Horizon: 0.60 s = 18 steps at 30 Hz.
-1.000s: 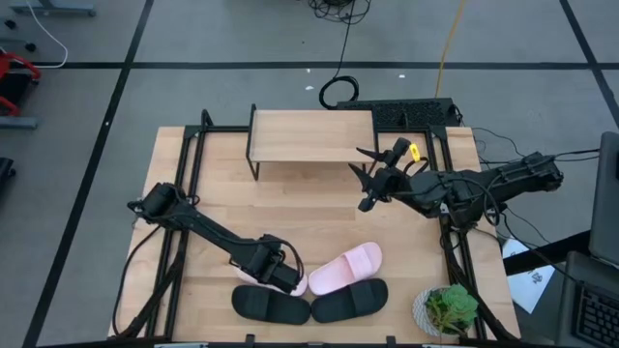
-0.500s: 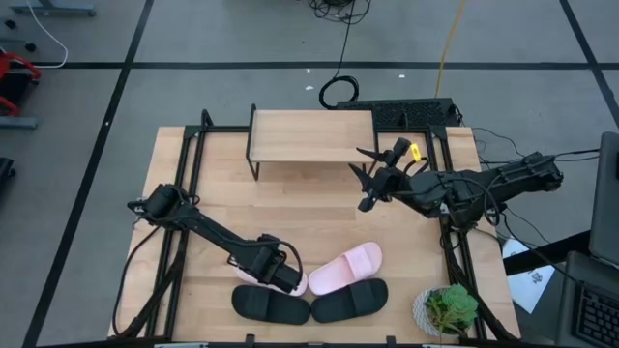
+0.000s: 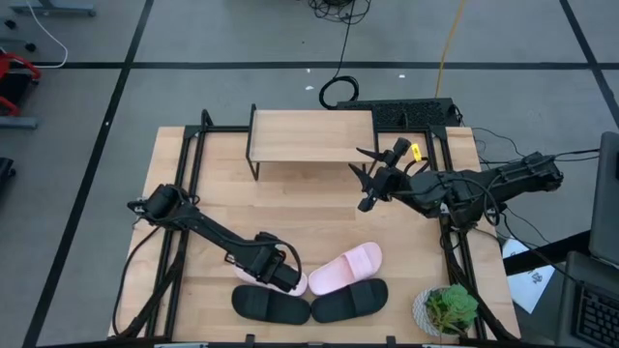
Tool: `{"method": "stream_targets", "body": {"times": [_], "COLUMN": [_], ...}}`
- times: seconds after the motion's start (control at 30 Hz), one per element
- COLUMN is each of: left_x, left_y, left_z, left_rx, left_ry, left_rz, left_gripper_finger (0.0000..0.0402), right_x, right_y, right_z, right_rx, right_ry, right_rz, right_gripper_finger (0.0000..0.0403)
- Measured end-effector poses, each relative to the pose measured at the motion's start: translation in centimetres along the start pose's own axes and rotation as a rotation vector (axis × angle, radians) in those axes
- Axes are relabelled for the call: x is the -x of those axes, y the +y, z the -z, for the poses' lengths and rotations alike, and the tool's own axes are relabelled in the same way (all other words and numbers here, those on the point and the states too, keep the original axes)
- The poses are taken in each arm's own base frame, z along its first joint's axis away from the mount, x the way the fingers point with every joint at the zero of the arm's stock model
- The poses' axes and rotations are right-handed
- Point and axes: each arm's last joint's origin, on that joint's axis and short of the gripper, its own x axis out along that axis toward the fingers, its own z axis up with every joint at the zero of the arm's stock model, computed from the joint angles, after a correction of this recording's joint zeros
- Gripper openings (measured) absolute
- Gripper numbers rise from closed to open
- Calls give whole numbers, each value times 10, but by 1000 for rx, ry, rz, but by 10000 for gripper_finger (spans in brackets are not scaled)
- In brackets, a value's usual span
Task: Pick and place slides into the shelf
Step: Put the left pink slide on the shelf
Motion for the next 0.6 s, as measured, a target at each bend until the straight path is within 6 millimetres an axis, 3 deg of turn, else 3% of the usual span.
{"method": "stream_targets", "body": {"times": [0.6], "left_x": [0], "left_y": [-4], "left_z": [-4], "left_rx": [39], "left_ry": [-22], "left_rz": [35], "left_gripper_finger": [234], "right_x": [0], "right_y": [0], "right_z": [0], "right_rx": [1], "right_ry": [0], "right_rz": [-1], "right_gripper_finger": [173]}}
